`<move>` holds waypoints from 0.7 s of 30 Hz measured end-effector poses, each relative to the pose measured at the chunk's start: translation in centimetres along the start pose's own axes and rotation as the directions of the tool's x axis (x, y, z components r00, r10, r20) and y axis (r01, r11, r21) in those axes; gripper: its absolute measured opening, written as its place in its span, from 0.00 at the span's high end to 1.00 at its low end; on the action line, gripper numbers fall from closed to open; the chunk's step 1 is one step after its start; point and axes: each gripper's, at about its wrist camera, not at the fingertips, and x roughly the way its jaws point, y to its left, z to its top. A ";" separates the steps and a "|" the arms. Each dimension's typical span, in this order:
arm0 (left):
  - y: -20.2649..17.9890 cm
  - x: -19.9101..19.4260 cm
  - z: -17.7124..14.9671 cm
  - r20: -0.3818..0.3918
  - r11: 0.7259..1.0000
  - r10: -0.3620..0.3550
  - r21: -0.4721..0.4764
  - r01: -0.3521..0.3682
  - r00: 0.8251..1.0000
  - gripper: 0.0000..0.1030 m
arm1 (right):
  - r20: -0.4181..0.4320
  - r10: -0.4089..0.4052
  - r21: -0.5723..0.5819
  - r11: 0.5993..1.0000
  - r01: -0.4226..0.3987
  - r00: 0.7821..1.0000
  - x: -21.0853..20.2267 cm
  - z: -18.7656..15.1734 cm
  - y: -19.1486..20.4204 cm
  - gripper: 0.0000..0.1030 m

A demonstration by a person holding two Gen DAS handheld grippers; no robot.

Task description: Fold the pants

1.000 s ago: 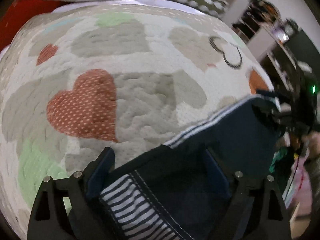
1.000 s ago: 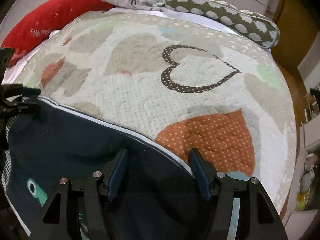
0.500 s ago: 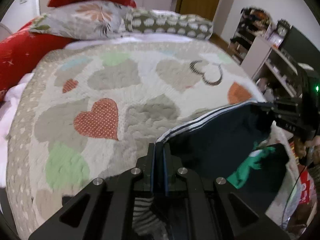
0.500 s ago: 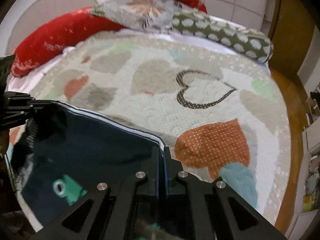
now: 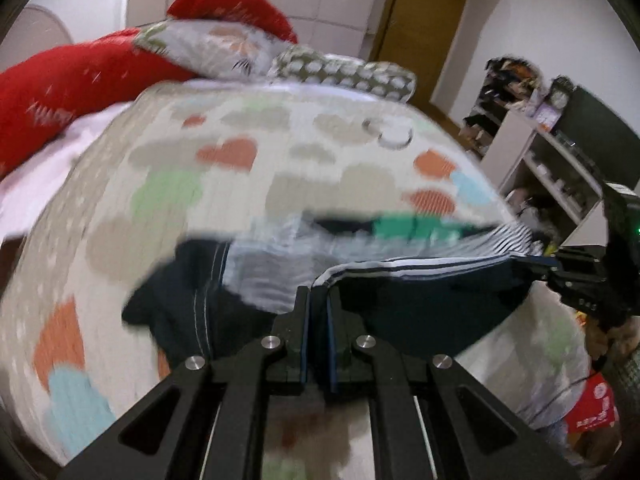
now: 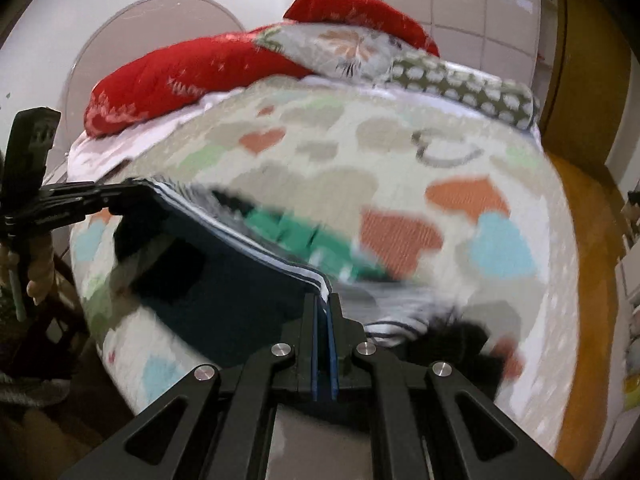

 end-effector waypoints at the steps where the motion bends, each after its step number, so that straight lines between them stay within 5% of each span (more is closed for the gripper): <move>1: -0.1 0.5 -1.2 -0.024 1.000 0.025 0.004 -0.025 0.999 0.93 | -0.012 -0.005 0.007 1.000 0.005 1.000 0.4 -1.3 0.3 0.95; 5: 0.2 1.1 -4.1 -0.100 0.999 0.036 -0.035 -0.040 0.994 0.92 | -0.065 -0.023 0.085 0.996 0.028 0.998 2.1 -5.5 0.5 0.82; 9: 0.5 -2.2 -4.5 -0.067 1.000 0.002 -0.018 -0.003 0.998 0.91 | -0.012 -0.020 0.161 0.987 0.022 1.000 -0.4 -7.6 -0.2 0.74; 14: 1.4 -4.5 -2.6 0.003 0.996 -0.059 -0.060 0.059 0.998 0.69 | 0.075 -0.129 0.281 0.954 0.103 0.989 -4.6 -8.7 -3.6 0.50; 21: 3.6 1.1 0.2 0.001 0.989 0.066 -0.132 -0.065 0.998 0.66 | 0.072 -0.162 0.501 0.859 0.104 0.984 -2.0 -7.9 -9.8 0.41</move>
